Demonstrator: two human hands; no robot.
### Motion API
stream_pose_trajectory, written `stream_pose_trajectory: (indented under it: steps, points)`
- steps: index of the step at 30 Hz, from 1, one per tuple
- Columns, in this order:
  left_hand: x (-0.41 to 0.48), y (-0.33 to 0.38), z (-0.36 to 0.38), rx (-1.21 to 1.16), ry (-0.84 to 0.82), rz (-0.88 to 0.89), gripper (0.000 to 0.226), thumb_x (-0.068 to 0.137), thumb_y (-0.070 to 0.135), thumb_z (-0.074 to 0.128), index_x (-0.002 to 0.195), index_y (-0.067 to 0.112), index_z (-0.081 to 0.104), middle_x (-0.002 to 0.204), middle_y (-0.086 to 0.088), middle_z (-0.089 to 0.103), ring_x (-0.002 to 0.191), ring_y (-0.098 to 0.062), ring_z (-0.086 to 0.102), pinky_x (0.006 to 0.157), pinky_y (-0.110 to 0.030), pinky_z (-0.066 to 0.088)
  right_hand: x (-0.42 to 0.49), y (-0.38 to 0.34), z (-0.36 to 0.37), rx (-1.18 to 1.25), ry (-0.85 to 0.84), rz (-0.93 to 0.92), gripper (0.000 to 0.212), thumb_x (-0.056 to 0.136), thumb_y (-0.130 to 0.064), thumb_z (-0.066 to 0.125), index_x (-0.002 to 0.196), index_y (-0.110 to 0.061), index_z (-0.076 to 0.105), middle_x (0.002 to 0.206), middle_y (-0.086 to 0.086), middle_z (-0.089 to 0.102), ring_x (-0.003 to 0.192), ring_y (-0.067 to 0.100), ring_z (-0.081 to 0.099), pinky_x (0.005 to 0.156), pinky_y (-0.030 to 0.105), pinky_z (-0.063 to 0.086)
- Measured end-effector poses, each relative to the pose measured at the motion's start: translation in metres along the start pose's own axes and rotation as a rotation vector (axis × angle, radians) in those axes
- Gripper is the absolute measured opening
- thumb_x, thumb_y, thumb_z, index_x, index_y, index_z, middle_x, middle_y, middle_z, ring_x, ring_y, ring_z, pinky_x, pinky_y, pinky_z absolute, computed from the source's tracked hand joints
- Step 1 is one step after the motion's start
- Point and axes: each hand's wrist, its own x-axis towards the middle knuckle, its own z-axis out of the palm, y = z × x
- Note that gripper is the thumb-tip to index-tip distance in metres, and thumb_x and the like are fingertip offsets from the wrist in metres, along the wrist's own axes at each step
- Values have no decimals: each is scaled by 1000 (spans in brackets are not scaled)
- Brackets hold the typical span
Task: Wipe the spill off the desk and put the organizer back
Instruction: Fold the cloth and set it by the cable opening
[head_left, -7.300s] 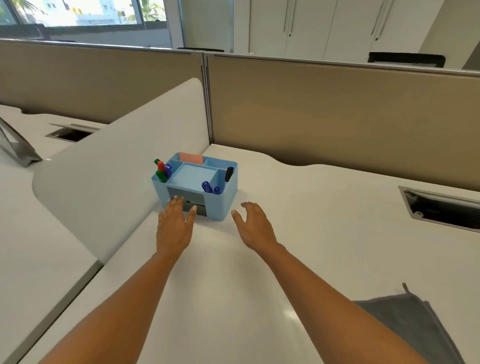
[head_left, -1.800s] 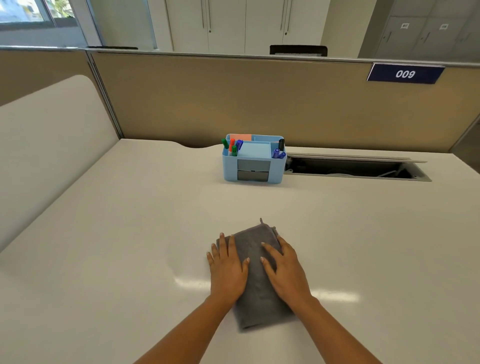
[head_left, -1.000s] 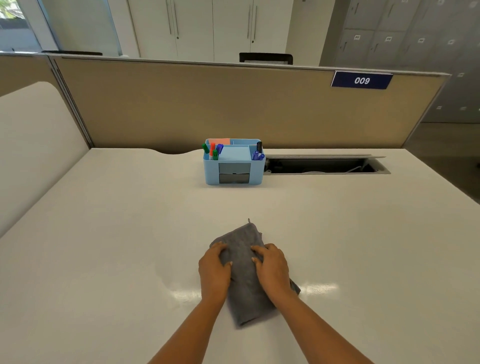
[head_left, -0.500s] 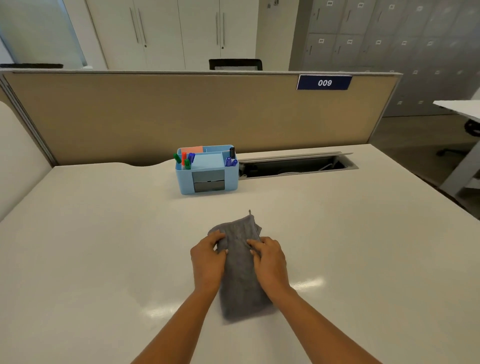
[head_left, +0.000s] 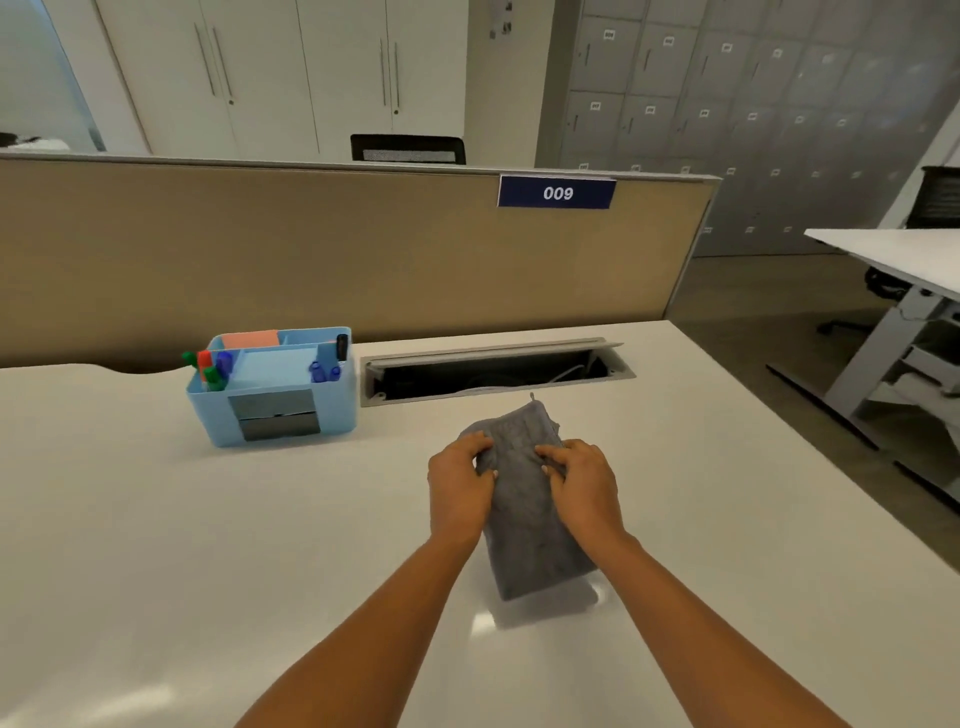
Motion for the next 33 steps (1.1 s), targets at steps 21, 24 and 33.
stream_pose_trajectory:
  steps: [21,24,33]
  points:
    - [132,30,260,185,-73,43,21,91,5,45,105,10,60,91,4,57,77,-5,45,67,-2,37,192,190,-49,-132,-37,83,32,93,-17,50,124,-9,56,121,15,53,104,25,52,89,27,43]
    - [128,18,268,332,-131,81,35,96,13,33,128,8,48,138,-5,47,116,-16,47,103,-22,33,188,195,-40,-368,-7,51,34,94,-25,47,126,-13,52,141,14,41,127,30,37,103,39,33]
    - [121,-1,284,792,-256,292,50,98,31,17,145,13,15,158,-6,4,145,-20,-8,118,-39,-5,194,208,-19,-358,-250,-238,46,99,-22,26,144,-11,26,157,7,19,146,16,10,118,29,0]
